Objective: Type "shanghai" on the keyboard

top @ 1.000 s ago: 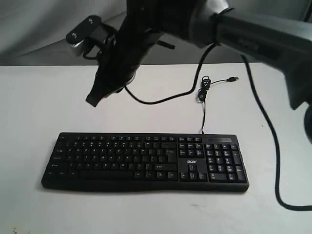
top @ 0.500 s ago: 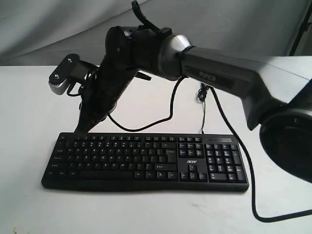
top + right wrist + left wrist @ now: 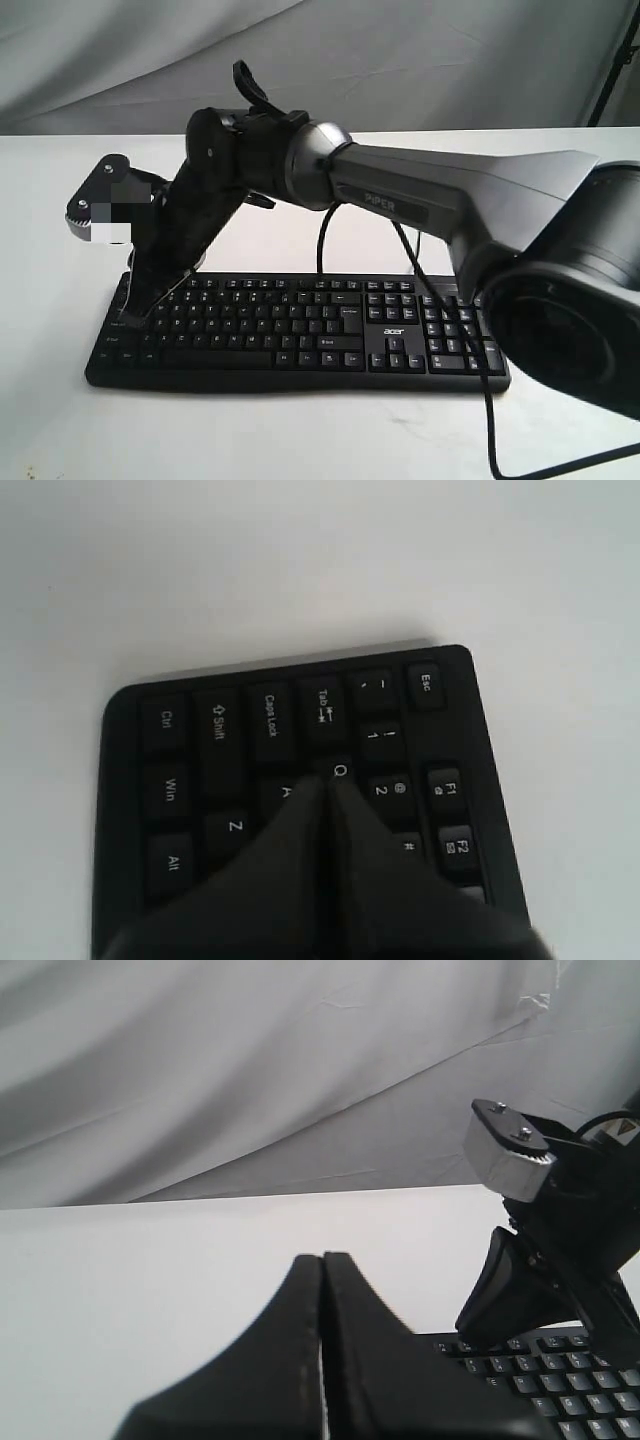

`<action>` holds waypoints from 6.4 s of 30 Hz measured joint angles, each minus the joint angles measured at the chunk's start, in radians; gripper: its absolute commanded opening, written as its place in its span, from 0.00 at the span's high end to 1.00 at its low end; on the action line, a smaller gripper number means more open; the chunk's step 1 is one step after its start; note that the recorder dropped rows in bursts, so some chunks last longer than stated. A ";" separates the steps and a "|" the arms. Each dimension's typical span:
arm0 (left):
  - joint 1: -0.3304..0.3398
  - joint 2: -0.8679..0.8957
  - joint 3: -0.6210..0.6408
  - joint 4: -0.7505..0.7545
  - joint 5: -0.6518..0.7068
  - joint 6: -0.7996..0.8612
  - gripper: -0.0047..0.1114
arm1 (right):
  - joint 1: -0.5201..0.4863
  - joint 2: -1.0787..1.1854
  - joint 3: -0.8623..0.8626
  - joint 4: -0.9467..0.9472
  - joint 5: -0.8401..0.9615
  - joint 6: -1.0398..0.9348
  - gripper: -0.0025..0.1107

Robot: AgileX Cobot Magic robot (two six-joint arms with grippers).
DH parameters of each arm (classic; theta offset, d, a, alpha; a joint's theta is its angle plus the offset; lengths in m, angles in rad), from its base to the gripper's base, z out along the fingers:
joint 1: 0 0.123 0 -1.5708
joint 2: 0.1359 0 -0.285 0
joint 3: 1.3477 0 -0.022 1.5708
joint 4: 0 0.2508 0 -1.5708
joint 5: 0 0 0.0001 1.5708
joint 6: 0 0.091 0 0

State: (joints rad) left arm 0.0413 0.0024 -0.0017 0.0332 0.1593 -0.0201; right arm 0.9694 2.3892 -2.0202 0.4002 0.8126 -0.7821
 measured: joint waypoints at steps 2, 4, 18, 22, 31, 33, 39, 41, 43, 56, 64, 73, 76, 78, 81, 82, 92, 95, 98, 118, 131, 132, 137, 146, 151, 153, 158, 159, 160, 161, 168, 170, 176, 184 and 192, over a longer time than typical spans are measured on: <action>0.000 0.000 0.000 0.000 0.000 0.000 0.96 | 0.000 0.009 0.000 0.000 -0.002 0.000 0.98; 0.000 0.000 0.000 0.000 0.000 0.000 0.96 | 0.000 0.015 0.000 0.000 -0.002 0.000 0.98; 0.000 0.000 0.000 0.000 0.000 0.000 0.96 | 0.018 0.029 0.000 -0.012 0.007 0.004 0.98; 0.000 0.000 0.000 0.000 0.000 0.000 0.96 | 0.018 0.029 0.000 -0.040 0.013 0.024 0.98; 0.000 0.000 0.000 0.000 0.000 0.000 0.96 | 0.018 0.061 0.000 -0.046 0.034 0.033 0.98; 0.000 0.000 0.000 0.000 0.000 0.000 0.96 | 0.018 0.063 0.000 -0.046 0.034 0.033 0.98; 0.000 0.000 0.000 0.000 0.000 0.000 0.96 | 0.020 0.063 0.000 -0.046 0.034 0.033 0.98; 0.000 0.000 0.000 0.000 0.000 0.000 0.96 | 0.024 0.063 0.000 -0.046 0.034 0.033 0.98; 0.000 0.000 0.000 0.000 0.000 0.000 0.96 | 0.026 0.063 0.000 -0.046 0.033 0.033 0.98; 0.000 0.000 0.000 0.000 0.000 0.000 0.96 | 0.028 0.063 0.000 -0.046 0.033 0.033 0.98; 0.000 0.000 0.000 0.000 0.000 0.000 0.96 | 0.028 0.063 0.000 -0.046 0.031 0.033 0.98; 0.000 0.000 0.000 0.000 0.000 0.000 0.96 | 0.028 0.072 0.000 -0.046 0.021 0.033 0.98; 0.000 0.000 0.000 0.000 0.000 0.000 0.96 | 0.028 0.072 0.000 -0.046 0.021 0.033 0.98; 0.000 0.000 0.000 0.000 0.000 0.000 0.96 | 0.028 0.072 0.000 -0.048 0.021 0.033 0.98; 0.000 0.000 0.000 0.000 0.000 0.000 0.96 | 0.028 0.061 0.000 -0.068 0.021 0.033 0.98; 0.000 0.000 0.000 0.000 0.000 0.000 0.96 | 0.028 0.055 0.000 -0.078 0.021 0.033 0.98; 0.000 0.000 0.000 0.000 0.000 0.000 0.96 | 0.028 -0.013 0.000 -0.199 0.056 0.093 0.98; 0.000 0.000 0.000 0.000 0.000 0.000 0.96 | 0.028 -0.024 0.000 -0.228 0.094 0.130 0.98; 0.000 0.000 0.000 0.000 0.000 0.000 0.96 | 0.028 -0.030 0.000 -0.254 0.140 0.167 0.98; 0.000 0.000 0.000 0.000 0.000 0.000 0.96 | -0.028 -0.239 0.467 -0.146 -0.210 0.135 0.98; 0.000 0.000 0.000 0.000 0.000 0.000 0.96 | -0.028 -0.205 0.475 -0.090 -0.222 0.110 0.98; 0.000 0.000 0.000 0.000 0.000 0.000 0.96 | -0.028 -0.205 0.477 -0.090 -0.222 0.108 0.98; 0.000 0.000 0.000 0.000 0.000 0.000 0.96 | -0.028 -0.203 0.477 -0.090 -0.222 0.102 0.98; 0.000 0.000 0.000 0.000 0.000 0.000 0.96 | -0.034 -0.184 0.477 -0.087 -0.231 0.091 0.98; 0.000 0.000 0.000 0.000 0.000 0.000 0.96 | -0.034 -0.184 0.477 -0.085 -0.245 0.087 0.98; 0.000 0.000 0.000 0.000 0.000 0.000 0.96 | -0.034 -0.184 0.477 -0.085 -0.245 0.085 0.98; 0.000 0.000 0.000 0.000 0.000 0.000 0.96 | -0.034 -0.184 0.477 -0.085 -0.248 0.083 0.98; 0.000 0.000 0.000 0.000 0.000 0.000 0.96 | -0.034 -0.184 0.477 -0.083 -0.248 0.083 0.98; 0.000 0.000 0.000 0.000 0.000 0.000 0.96 | -0.034 -0.182 0.477 -0.083 -0.248 0.083 0.98; 0.000 0.000 0.000 0.000 0.000 0.000 0.96 | -0.034 -0.176 0.477 -0.079 -0.248 0.083 0.98; 0.000 0.000 0.000 0.000 0.000 0.000 0.96 | -0.034 -0.170 0.477 -0.066 -0.250 0.083 0.98; 0.000 0.000 0.000 0.000 0.000 0.000 0.96 | -0.034 -0.170 0.477 -0.066 -0.250 0.083 0.98; 0.000 0.000 0.000 0.000 0.000 0.000 0.96 | -0.034 -0.192 0.477 -0.072 -0.248 0.083 0.98; 0.000 0.000 0.000 0.000 0.000 0.000 0.96 | -0.032 -0.198 0.406 -0.084 -0.221 0.083 0.98; 0.000 0.000 0.000 0.000 0.000 0.000 0.96 | 0.005 -0.075 0.168 -0.091 -0.116 0.083 0.98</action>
State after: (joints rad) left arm 0.0413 0.0024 -0.0017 0.0332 0.1593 -0.0201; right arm 0.9749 2.3137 -1.8519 0.3095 0.6962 -0.6988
